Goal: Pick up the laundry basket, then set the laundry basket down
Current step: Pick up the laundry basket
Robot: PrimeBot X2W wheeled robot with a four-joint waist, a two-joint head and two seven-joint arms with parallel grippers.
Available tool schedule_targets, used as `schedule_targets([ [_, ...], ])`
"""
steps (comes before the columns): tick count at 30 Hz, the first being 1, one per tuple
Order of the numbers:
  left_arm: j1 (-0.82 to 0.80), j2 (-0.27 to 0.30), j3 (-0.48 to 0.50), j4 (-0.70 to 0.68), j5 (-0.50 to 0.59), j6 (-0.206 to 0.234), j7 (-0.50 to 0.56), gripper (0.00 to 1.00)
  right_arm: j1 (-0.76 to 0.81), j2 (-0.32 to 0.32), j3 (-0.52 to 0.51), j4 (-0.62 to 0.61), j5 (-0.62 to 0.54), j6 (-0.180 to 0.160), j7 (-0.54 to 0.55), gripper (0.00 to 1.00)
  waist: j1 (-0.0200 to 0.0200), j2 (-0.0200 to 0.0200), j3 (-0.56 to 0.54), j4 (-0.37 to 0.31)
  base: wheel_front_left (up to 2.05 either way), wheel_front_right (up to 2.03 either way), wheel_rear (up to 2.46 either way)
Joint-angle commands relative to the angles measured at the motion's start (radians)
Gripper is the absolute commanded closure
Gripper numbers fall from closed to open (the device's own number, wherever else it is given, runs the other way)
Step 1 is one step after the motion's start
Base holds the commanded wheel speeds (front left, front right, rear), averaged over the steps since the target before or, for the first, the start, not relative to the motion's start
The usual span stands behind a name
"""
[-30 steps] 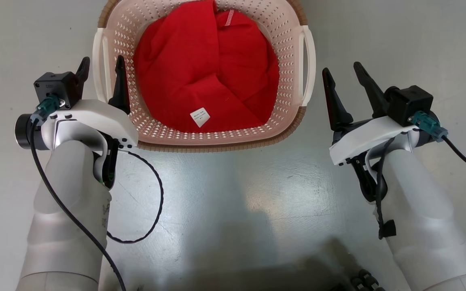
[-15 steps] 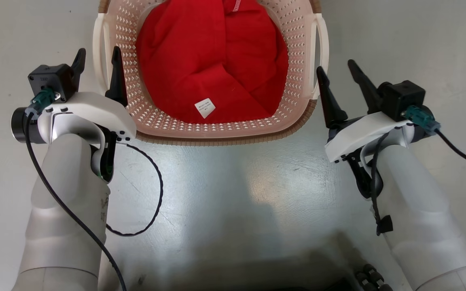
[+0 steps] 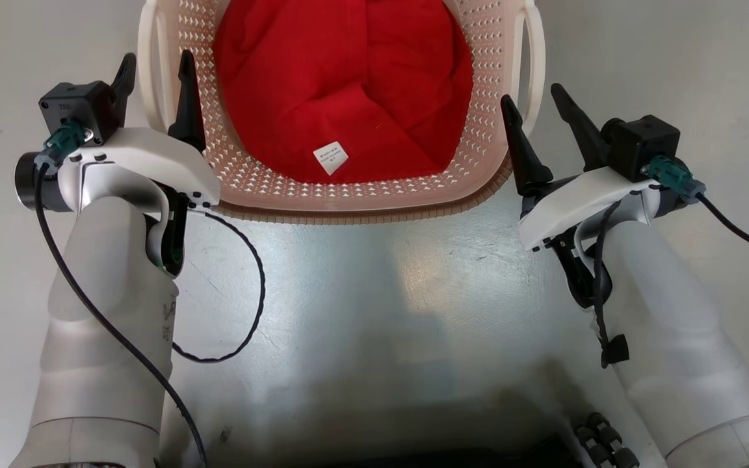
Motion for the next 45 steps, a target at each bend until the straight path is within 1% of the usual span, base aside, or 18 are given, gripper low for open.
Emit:
schedule_targets([
  [1, 0.017, 0.022, 0.018, -0.020, 0.001, 0.002, -0.005, 0.00, 0.026, 0.013, 0.020, -0.006, 0.006, 0.006, -0.009, 0.00, 0.0000, 0.0000, 0.006, 0.001, 0.00, 0.00, 0.00],
  [17, 0.012, 0.013, 0.008, -0.032, 0.005, 0.003, -0.005, 0.00, -0.008, 0.013, 0.062, 0.023, 0.073, 0.006, -0.009, 0.00, 0.0000, 0.0000, 0.045, 0.007, 0.00, 0.00, 0.00],
  [37, 0.003, 0.018, -0.001, -0.029, 0.014, 0.005, -0.005, 0.00, -0.018, 0.013, 0.075, 0.039, 0.097, 0.006, -0.009, 0.00, 0.0000, 0.0000, 0.061, 0.011, 0.00, 0.00, 0.00],
  [38, 0.002, 0.017, -0.004, -0.021, 0.012, 0.001, -0.005, 0.25, -0.020, 0.013, 0.078, 0.043, 0.099, 0.006, -0.009, 0.14, 0.0000, 0.0000, 0.061, 0.012, 0.00, 0.00, 0.00],
  [39, 0.000, 0.016, -0.007, -0.010, 0.010, -0.002, -0.005, 0.75, -0.021, 0.013, 0.083, 0.046, 0.107, 0.006, -0.009, 0.30, 0.0000, 0.0000, 0.062, 0.014, 0.00, 0.00, 0.00],
  [40, -0.004, 0.016, -0.011, -0.004, 0.012, -0.004, -0.005, 1.00, -0.022, 0.013, 0.087, 0.046, 0.119, 0.006, -0.009, 0.62, 0.0000, 0.0000, 0.064, 0.015, 0.00, 0.00, 0.00],
  [41, -0.007, 0.016, -0.016, 0.001, 0.014, -0.005, -0.005, 1.00, -0.023, 0.013, 0.089, 0.047, 0.128, 0.006, -0.009, 0.93, 0.0000, 0.0000, 0.065, 0.016, 0.00, 0.00, 0.00],
  [42, -0.010, 0.016, -0.019, 0.005, 0.015, -0.006, -0.005, 1.00, -0.023, 0.013, 0.099, 0.053, 0.140, 0.006, -0.009, 1.00, 0.0000, 0.0000, 0.066, 0.018, 0.00, 0.00, 0.00],
  [45, -0.016, 0.017, -0.026, 0.013, 0.018, -0.007, -0.005, 1.00, -0.027, 0.013, 0.123, 0.066, 0.172, 0.006, -0.009, 1.00, 0.0000, 0.0000, 0.069, 0.018, 0.00, 0.00, 0.00],
])
